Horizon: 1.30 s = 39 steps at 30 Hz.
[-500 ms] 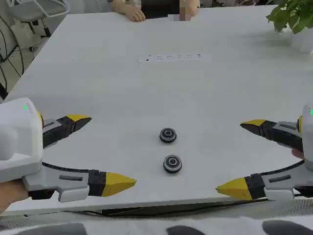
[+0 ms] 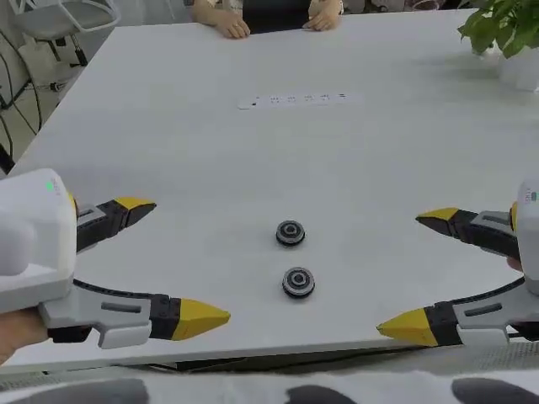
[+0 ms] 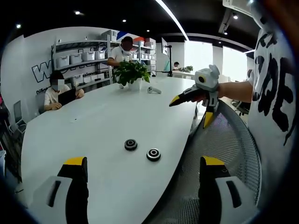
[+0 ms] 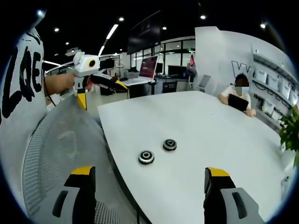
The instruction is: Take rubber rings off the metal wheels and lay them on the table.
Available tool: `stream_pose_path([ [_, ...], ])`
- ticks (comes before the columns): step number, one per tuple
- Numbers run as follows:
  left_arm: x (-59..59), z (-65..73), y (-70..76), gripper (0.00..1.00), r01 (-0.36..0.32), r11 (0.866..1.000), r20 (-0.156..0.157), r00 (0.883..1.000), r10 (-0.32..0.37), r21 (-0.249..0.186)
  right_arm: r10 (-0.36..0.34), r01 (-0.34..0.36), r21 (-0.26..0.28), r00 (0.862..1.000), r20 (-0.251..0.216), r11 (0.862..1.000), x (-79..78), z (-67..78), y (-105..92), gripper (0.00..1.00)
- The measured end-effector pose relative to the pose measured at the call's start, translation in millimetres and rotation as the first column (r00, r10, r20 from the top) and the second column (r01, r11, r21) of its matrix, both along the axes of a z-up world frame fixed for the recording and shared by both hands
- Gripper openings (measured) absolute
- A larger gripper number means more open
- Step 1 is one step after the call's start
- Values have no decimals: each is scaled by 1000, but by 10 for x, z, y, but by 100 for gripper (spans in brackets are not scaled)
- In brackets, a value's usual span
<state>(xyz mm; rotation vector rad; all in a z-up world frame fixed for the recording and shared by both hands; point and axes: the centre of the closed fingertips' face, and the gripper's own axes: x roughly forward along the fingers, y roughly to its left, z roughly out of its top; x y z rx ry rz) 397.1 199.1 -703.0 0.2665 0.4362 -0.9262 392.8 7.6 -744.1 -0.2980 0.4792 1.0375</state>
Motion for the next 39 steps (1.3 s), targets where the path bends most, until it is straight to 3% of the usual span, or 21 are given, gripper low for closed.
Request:
stream_pose_path([
  [20, 44, -19, 6, 99, 4, 1000, 0, 1000, -4, 18, -3, 3, 2, 1000, 1, 1000, 65, -5, -14, 96],
  [39, -4, -67, 5, 98, 23, 999, -6, 1000, -23, 39, 2, -2, -2, 1000, 9, 1000, 28, 7, -15, 94],
])
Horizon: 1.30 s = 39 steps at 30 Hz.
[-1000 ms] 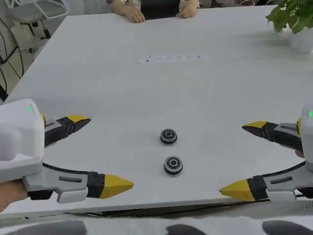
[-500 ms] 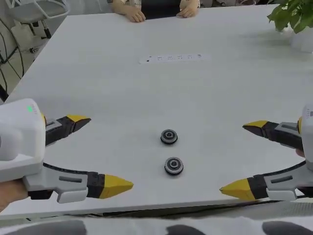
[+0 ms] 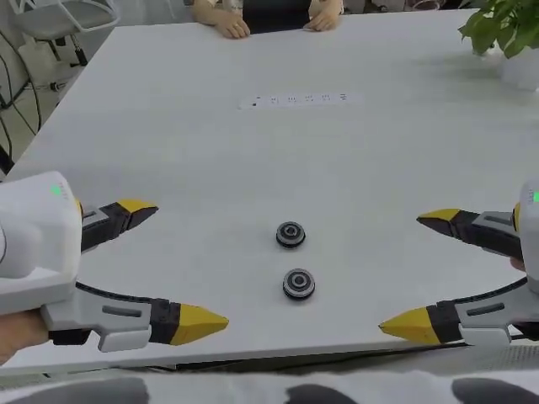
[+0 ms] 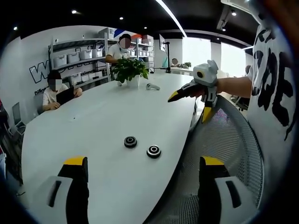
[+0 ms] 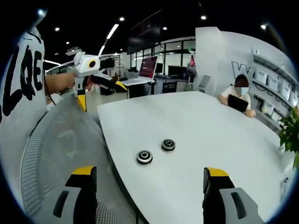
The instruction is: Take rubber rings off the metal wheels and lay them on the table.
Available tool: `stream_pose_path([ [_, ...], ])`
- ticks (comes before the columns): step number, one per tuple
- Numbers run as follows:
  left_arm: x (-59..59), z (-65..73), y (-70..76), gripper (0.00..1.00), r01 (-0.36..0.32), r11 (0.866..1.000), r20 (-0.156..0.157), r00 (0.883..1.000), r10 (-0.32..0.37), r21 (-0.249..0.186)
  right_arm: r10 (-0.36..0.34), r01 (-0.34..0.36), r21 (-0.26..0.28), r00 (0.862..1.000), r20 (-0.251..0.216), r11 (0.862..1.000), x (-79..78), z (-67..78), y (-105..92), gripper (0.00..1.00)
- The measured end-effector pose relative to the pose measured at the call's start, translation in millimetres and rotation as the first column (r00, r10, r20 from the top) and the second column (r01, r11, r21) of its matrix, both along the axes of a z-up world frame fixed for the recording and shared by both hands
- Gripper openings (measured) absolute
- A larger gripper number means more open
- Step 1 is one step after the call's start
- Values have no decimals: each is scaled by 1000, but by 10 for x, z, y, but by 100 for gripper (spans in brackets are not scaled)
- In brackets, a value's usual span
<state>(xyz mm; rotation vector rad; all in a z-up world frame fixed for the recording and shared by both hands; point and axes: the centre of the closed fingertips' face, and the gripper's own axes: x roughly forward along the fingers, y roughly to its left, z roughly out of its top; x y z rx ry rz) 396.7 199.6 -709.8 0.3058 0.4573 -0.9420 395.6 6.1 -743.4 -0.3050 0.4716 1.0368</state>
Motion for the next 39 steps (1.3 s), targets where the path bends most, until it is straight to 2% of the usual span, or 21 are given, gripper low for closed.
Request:
stream_pose_path([
  [8, 12, 10, 8, 98, -4, 1000, 9, 1000, 4, 2, -3, 2, -14, 1000, -4, 1000, 16, -20, -24, 94],
  [16, 24, 3, 17, 98, -3, 1000, 0, 1000, 3, -2, 5, -4, -10, 1000, 8, 1000, 54, 14, -12, 94],
  [30, 149, 80, -74, 98, 25, 1000, 17, 1000, -25, 6, 28, -28, -9, 1000, 15, 1000, 133, 18, 10, 90],
  [39, 246, 70, -97, 98, 35, 999, 14, 999, -35, 8, 40, -40, -3, 999, 12, 999, 188, 29, 33, 87],
])
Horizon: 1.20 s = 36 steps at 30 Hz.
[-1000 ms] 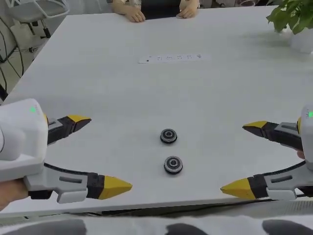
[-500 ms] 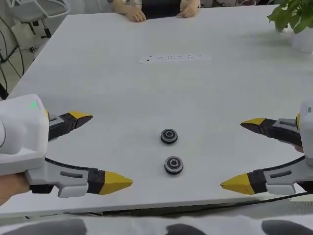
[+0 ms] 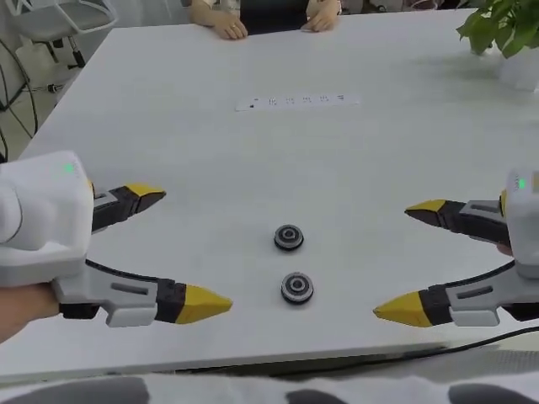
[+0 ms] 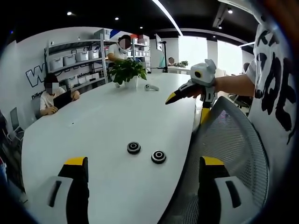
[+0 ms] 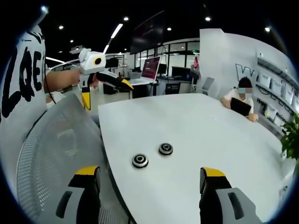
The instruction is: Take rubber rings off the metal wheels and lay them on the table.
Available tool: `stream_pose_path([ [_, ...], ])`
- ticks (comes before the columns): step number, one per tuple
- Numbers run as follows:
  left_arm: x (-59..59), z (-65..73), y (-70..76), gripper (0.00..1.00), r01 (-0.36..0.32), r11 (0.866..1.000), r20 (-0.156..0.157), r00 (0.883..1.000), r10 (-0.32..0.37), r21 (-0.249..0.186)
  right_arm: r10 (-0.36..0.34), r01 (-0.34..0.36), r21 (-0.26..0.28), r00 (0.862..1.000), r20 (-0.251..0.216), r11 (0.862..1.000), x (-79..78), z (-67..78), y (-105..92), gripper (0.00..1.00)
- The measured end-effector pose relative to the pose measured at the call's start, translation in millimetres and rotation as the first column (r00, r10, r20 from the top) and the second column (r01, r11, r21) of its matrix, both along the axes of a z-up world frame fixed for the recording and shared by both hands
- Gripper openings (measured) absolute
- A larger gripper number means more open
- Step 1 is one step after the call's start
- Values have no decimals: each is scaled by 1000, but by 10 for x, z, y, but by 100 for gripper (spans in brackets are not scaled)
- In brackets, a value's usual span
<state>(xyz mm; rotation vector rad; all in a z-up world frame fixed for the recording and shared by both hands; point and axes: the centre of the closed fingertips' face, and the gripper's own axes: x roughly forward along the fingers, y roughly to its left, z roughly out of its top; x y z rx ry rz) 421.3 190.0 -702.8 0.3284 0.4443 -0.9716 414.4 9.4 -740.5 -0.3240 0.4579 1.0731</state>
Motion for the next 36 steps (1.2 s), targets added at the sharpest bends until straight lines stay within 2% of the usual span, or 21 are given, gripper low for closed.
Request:
stream_pose_path([
  [6, 52, -6, -20, 97, 7, 1000, 2, 1000, -7, 0, 5, -5, 1, 1000, -7, 1000, 42, -21, 33, 86],
  [12, 103, -72, -19, 95, 7, 1000, -12, 1000, -7, 2, 12, -12, 6, 1000, -24, 1000, 68, -85, 62, 85],
  [27, 184, -167, -192, 93, 51, 998, -21, 998, -51, 25, 51, -51, -4, 998, -30, 999, 156, -178, 160, 80],
  [36, 207, -225, -253, 92, 66, 998, -44, 997, -65, 21, 71, -72, -17, 996, -46, 997, 173, -253, 194, 76],
])
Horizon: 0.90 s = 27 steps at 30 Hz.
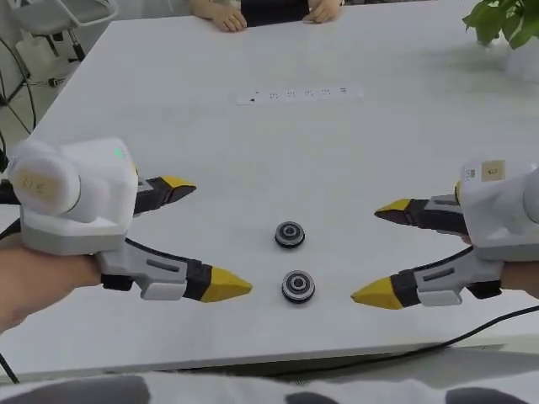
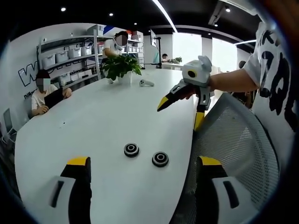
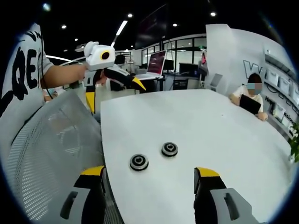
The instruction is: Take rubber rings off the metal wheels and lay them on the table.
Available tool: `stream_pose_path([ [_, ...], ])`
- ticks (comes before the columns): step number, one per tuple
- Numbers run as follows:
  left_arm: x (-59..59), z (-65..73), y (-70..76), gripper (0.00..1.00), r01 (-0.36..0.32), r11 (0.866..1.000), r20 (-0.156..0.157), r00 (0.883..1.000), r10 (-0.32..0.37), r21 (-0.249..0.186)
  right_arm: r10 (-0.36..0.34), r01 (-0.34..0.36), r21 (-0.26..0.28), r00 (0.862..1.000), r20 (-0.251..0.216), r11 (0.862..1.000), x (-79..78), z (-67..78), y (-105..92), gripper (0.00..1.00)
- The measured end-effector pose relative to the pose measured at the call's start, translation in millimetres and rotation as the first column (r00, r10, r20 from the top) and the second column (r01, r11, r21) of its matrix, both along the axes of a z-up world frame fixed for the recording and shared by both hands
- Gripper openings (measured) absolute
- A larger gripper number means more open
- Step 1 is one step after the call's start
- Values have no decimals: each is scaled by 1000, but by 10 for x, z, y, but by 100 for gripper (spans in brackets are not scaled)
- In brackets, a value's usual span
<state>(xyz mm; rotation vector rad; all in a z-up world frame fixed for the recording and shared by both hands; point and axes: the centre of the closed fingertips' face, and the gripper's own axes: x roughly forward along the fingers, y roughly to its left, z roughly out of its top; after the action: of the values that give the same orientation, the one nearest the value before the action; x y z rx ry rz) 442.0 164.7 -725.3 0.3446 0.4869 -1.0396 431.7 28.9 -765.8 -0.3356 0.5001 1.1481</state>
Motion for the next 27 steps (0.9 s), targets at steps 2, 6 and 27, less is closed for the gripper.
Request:
stream_pose_path([
  [2, 2, -13, -11, 91, 2, 1000, -6, 1000, -2, -3, 0, 0, -2, 1000, -6, 1000, 7, -13, 0, 75],
  [6, 6, -41, -35, 90, 8, 1000, -14, 1000, -8, 0, -9, 9, 2, 1000, -3, 1000, 33, -17, 9, 75],
  [27, 13, -180, -212, 83, 68, 998, -55, 996, -68, -3, 56, -56, -6, 998, 10, 998, 89, -132, 177, 78],
])
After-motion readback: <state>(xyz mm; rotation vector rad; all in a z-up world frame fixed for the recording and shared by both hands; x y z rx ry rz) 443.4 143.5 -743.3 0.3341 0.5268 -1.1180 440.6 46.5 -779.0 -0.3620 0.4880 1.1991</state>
